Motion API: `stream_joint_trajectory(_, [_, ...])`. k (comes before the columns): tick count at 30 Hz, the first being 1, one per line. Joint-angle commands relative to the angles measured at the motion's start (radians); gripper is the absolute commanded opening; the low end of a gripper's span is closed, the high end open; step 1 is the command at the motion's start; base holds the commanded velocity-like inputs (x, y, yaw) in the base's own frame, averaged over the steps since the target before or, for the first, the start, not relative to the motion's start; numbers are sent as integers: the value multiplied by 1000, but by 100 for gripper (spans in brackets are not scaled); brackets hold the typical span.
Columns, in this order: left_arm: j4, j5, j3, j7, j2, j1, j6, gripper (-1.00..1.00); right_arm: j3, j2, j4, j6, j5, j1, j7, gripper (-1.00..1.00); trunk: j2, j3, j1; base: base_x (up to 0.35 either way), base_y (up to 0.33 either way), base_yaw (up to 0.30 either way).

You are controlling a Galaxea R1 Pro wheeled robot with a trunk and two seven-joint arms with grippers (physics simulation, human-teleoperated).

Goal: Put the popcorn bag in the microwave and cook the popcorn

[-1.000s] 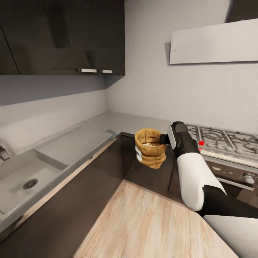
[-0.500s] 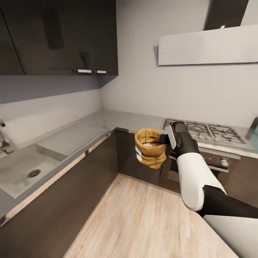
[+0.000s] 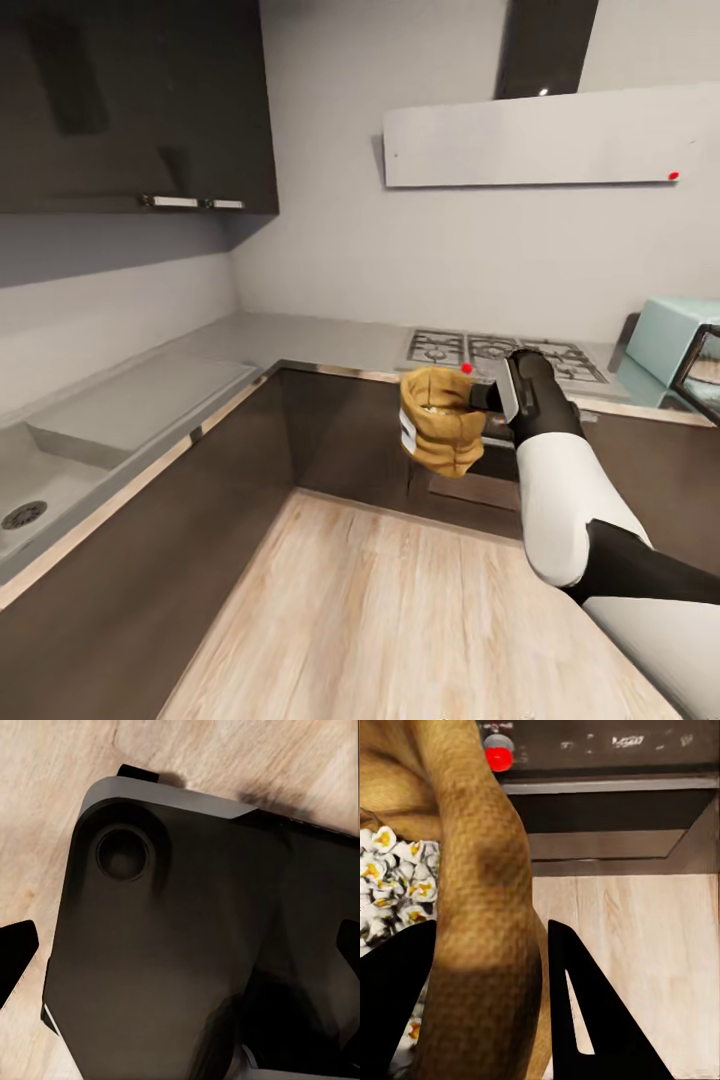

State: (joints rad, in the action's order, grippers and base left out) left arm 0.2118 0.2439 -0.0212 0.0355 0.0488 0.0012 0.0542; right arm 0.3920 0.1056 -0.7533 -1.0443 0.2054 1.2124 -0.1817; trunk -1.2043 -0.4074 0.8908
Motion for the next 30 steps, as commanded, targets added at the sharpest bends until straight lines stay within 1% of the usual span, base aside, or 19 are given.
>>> stream_joint_trajectory(1, [3, 6, -2, 3, 0, 0, 6, 100, 12, 1, -1, -3, 8, 1, 3, -100, -1, -1, 0, 0, 0, -282])
stream_joint_trajectory(3, [3, 6, -1, 3, 0, 0, 6, 100, 17, -5, 0, -3, 9, 1, 1, -100, -1, 0, 0, 0, 0, -282])
stream_joint_trajectory(5, [3, 7, -1, 3, 0, 0, 6, 100, 18, -26, 0, -3, 9, -8, 1, -100, -1, 1, 0, 0, 0, -282])
stream_joint_trajectory(9, [3, 8, 0, 3, 0, 0, 5, 100, 19, -53, 0, -3, 11, -34, -2, -100, -1, 3, 0, 0, 0, -282])
stream_joint_trajectory(12, [3, 8, 0, 3, 0, 0, 4, 100, 19, -68, 0, -3, 11, -58, -2, -100, -1, 5, 0, 0, 0, -282])
stream_joint_trajectory(15, [3, 8, -1, 3, 0, 0, 4, 100, 19, -79, 0, -3, 10, -63, -2, -100, -1, 6, 0, 0, 0, -282])
stream_joint_trajectory(17, [3, 8, -2, 3, 0, 0, 4, 100, 19, -80, 3, -3, 10, -66, -1, -100, -1, 7, 0, 0, 0, -282])
stream_joint_trajectory(20, [2, 8, -2, 3, 0, 0, 3, 100, 20, -82, 32, -3, 9, -84, 2, -100, -1, 9, 0, 0, 0, -282])
stream_joint_trajectory(23, [3, 7, -2, 3, -1, 0, 3, 100, 19, -81, 50, -3, 6, -86, 6, -100, -1, 10, 0, 0, 0, -282])
stream_joint_trajectory(30, [1, 6, 0, 3, -1, 0, 2, 100, 19, -81, 56, -3, 6, -86, 7, -100, -1, 14, 0, 0, 0, -282])
